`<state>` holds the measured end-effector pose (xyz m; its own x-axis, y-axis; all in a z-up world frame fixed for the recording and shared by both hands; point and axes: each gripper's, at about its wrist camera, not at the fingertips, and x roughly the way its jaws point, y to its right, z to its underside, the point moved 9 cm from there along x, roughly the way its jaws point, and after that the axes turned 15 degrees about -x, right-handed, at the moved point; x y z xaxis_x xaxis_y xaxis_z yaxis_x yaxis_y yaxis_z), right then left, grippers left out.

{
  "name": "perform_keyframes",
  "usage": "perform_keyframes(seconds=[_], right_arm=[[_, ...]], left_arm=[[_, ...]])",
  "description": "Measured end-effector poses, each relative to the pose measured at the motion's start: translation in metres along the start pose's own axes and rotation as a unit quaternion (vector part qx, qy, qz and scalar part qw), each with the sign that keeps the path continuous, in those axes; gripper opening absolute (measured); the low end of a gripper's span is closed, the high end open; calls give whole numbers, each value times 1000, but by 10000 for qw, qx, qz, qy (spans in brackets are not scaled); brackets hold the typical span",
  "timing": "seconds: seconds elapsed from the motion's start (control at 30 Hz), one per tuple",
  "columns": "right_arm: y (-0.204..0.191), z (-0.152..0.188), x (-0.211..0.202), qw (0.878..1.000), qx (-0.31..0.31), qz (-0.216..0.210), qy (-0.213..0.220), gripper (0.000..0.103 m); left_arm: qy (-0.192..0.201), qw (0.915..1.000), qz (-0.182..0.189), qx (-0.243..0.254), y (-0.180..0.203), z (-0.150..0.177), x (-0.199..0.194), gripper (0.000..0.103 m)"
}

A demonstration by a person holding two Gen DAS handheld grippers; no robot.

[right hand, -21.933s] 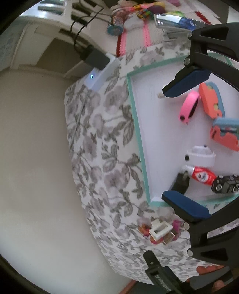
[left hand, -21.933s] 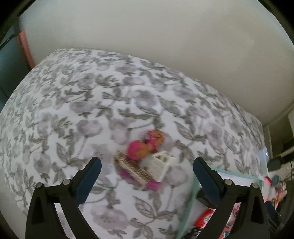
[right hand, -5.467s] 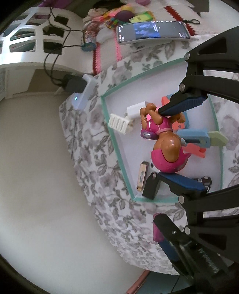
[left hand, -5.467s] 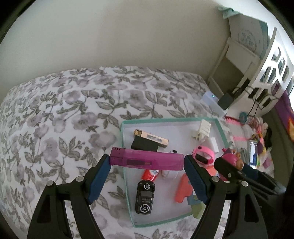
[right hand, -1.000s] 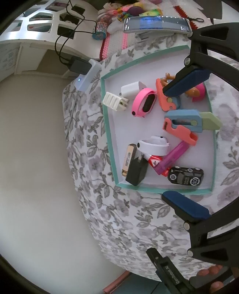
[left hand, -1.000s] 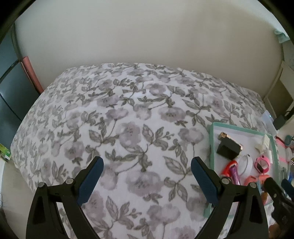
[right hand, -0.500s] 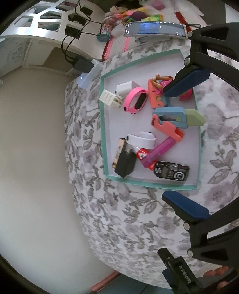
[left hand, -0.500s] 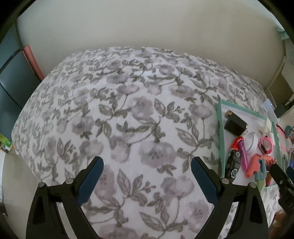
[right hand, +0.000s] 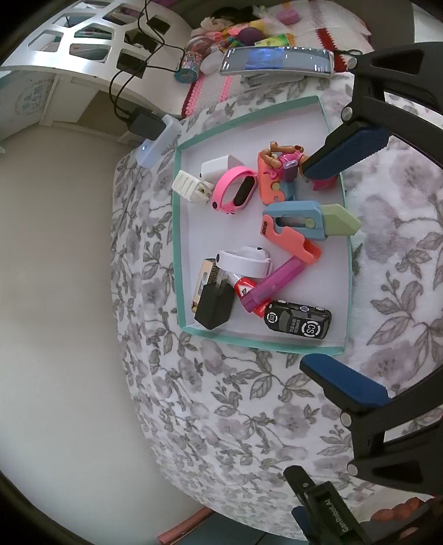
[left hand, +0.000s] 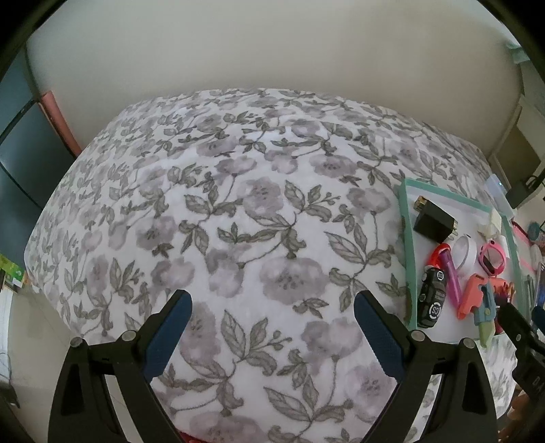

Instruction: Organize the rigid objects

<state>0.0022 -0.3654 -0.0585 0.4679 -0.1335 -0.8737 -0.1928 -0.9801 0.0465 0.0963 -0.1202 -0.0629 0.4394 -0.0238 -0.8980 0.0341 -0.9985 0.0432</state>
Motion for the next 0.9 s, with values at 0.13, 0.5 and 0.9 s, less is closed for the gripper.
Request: perform_keyframes(seconds=[0.13, 0.5, 0.9], right_arm=[[1, -2, 0, 10000, 8, -14, 20, 103], [2, -2, 1, 10000, 51, -28, 27, 103], [5, -2, 2, 10000, 83, -36, 23, 103]], left_arm=[[9, 10000, 8, 25, 1, 0, 0, 96], [-24, 10000, -9, 47, 1, 1, 1, 96], [-1, 10000, -16, 45, 1, 1, 0, 96]])
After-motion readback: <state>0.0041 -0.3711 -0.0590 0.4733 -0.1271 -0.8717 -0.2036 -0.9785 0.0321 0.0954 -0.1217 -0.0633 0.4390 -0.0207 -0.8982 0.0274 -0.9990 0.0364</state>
